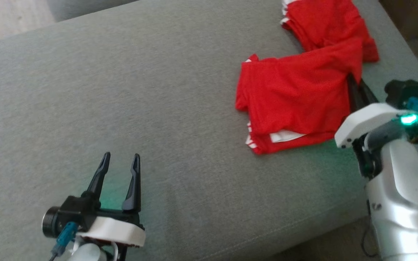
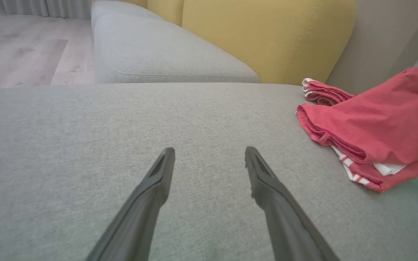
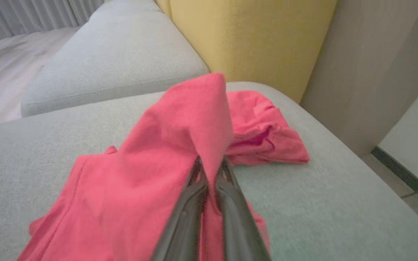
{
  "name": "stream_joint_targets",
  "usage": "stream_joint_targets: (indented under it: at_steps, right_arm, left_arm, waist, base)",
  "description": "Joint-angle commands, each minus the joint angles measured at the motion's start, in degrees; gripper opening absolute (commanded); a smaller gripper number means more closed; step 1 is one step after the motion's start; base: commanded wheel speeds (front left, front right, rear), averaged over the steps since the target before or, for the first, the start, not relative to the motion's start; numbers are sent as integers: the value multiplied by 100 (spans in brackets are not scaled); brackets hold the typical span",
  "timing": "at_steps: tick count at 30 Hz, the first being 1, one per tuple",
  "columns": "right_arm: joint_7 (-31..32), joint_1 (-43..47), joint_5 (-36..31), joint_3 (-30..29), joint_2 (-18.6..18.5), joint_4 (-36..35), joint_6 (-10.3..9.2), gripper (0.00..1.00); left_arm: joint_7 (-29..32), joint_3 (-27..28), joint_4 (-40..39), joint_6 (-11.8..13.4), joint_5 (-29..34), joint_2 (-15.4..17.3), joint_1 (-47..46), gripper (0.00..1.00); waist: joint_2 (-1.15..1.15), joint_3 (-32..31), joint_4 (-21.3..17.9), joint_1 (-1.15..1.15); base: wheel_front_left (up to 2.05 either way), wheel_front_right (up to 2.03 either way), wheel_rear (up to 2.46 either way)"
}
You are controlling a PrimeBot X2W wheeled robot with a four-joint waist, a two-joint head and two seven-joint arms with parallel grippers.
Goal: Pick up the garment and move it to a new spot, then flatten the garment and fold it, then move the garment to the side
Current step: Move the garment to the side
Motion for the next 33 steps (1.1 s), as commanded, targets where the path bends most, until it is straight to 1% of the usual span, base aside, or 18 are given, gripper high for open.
stream_joint_targets:
  at_steps: [1,7,10,11,15,21,26,27,30,31,32,33]
  right_arm:
    - [-39,-358,-53,99,-54,-159,-4,0]
    - [182,-983,-214,-99,-229,29,-4,0]
    - [317,-1326,-320,-233,-420,205,-4,0]
    - [412,-1520,-437,-311,-608,317,-4,0]
    - [582,-1826,-657,-478,-1028,470,-4,0]
    - [960,-2178,-877,-759,-1697,662,-4,0]
    - [1176,-2391,-1108,-1200,-2332,898,-4,0]
    - [1202,-2399,-1194,-1307,-2375,904,-4,0]
    - [1305,-2295,-1544,-1687,-2307,718,-4,0]
    - [1293,-2254,-1662,-1810,-2269,665,-4,48]
    - [1247,-2207,-1780,-1901,-2220,615,-4,100]
    - [1175,-2174,-1889,-2016,-2158,563,-4,100]
  left_arm:
    - [-42,205,-122,9,14,80,-156,100]
    - [-100,232,-60,7,-32,36,-131,100]
    - [-128,234,-43,-1,-35,9,-145,100]
    - [-142,222,-41,-8,-28,-14,-166,100]
    - [-165,199,-31,-22,-18,-56,-199,100]
    - [-195,176,-48,-42,32,-87,-292,100]
    - [-202,119,-107,-61,94,-108,-398,100]
    - [-203,109,-112,-61,103,-112,-412,100]
    - [-199,92,-134,-43,121,-110,-424,100]
    - [-196,90,-140,-37,125,-104,-430,100]
    - [-194,90,-146,-32,129,-97,-435,100]
    - [-190,90,-148,-27,130,-89,-439,100]
  waist:
    - [0,-51,165,0]
    - [0,-82,610,0]
    - [0,-47,846,0]
    - [0,-7,1010,0]
    - [0,108,1302,0]
    - [0,409,1605,0]
    - [0,646,1799,0]
    - [0,674,1821,0]
    - [0,753,1854,0]
    - [0,776,1859,0]
    - [0,796,1860,0]
    - [0,808,1858,0]
  base:
    - [0,0,0]
    - [0,0,0]
    - [0,0,0]
    - [0,0,0]
    - [0,0,0]
    - [0,0,0]
    - [0,0,0]
    - [0,0,0]
    - [0,0,0]
    - [0,0,0]
    - [0,0,0]
    - [0,0,0]
